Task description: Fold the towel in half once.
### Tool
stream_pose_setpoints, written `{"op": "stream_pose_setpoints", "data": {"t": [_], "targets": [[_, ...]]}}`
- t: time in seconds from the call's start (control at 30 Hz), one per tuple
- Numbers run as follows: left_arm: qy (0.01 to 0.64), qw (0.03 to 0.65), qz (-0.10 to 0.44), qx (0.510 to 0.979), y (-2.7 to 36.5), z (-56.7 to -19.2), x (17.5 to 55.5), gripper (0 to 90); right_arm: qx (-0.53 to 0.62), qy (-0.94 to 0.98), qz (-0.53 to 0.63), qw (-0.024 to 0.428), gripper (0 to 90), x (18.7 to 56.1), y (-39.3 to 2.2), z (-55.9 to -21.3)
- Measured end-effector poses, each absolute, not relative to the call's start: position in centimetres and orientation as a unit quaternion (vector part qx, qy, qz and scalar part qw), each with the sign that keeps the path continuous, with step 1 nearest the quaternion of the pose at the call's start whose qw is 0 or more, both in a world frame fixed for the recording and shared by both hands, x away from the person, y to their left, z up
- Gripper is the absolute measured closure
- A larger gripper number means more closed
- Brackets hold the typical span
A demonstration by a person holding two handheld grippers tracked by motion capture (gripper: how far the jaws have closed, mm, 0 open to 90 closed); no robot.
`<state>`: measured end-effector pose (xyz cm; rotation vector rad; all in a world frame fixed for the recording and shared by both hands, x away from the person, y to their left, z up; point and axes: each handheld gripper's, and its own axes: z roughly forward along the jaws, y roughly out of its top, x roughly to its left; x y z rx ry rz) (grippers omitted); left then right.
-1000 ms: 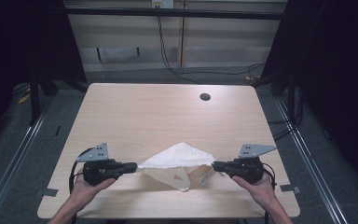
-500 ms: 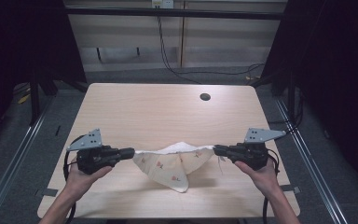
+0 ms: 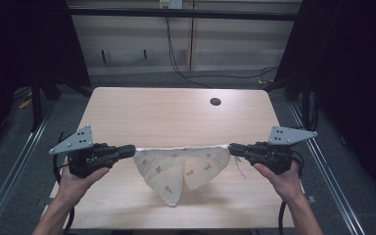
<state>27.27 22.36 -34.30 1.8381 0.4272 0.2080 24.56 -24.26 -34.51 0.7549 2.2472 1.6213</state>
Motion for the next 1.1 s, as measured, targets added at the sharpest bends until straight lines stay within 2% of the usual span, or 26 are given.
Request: {"op": "stream_pose_setpoints", "data": {"t": [0.23, 0.83, 1.0, 1.1], "targets": [[0.17, 0.589, 0.099, 0.784, 22.3, -32.9, 26.5, 87.2, 0.242, 0.762, 0.581, 0.155, 87.1, 23.4, -24.7, -32.5], [0.152, 0.595, 0.112, 0.781, 22.3, -30.7, 24.8, 87.2, 0.219, 0.759, 0.593, 0.158, 87.2, 20.6, -25.1, -29.8], [0.16, 0.583, 0.13, 0.786, 21.9, -31.7, 25.9, 87.2, 0.238, 0.77, 0.571, 0.153, 87.3, 21.7, -24.7, -30.9], [0.176, 0.573, 0.121, 0.791, 21.5, -32.6, 27.5, 87.2, 0.253, 0.776, 0.559, 0.143, 87.4, 22.7, -24.8, -32.0]]}}
